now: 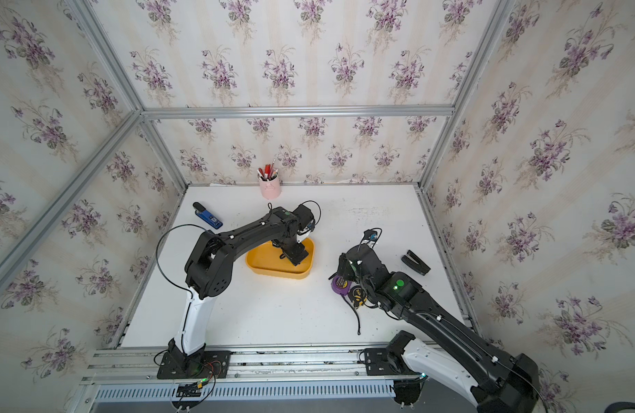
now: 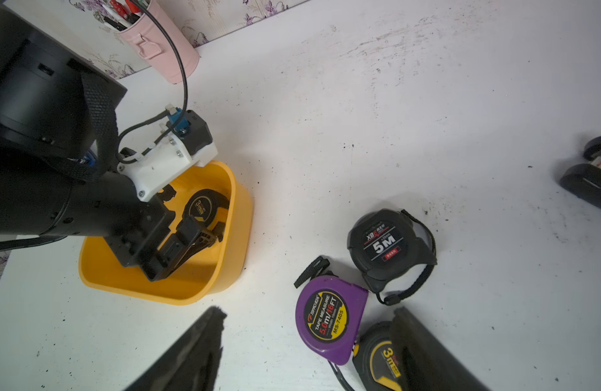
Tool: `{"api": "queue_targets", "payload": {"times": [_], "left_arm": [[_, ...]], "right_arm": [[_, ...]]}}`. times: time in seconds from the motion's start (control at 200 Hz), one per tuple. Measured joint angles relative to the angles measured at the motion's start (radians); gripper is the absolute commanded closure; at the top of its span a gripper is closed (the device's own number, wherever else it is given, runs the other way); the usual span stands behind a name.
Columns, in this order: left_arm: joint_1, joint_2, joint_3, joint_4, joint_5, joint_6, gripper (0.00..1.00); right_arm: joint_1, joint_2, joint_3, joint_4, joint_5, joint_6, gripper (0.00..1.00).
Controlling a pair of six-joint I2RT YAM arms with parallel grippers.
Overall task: Take the tape measure out of the storage box
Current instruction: Pick up the tape measure from the storage box.
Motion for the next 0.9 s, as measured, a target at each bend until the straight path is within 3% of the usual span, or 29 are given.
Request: {"api": "queue_targets", "payload": {"times": [0.365, 0.724, 0.899], "left_arm": [[-0.001, 0.023, 0.016, 0.013, 0.089, 0.027, 0.0], [0.0, 0.058, 0.027, 0.025, 0.094, 0.033, 0.03], [0.001, 0.06, 0.028, 0.026, 0.09, 0.026, 0.34]], "right_arm": [[-0.001, 0.011, 0.004, 0.01, -0.003, -0.011, 0.19], [-0.002, 0.016, 0.006, 0.017, -0.003, -0.011, 0.19], [-0.002, 0.015, 0.003, 0.018, -0.003, -0.011, 0.19]]}}
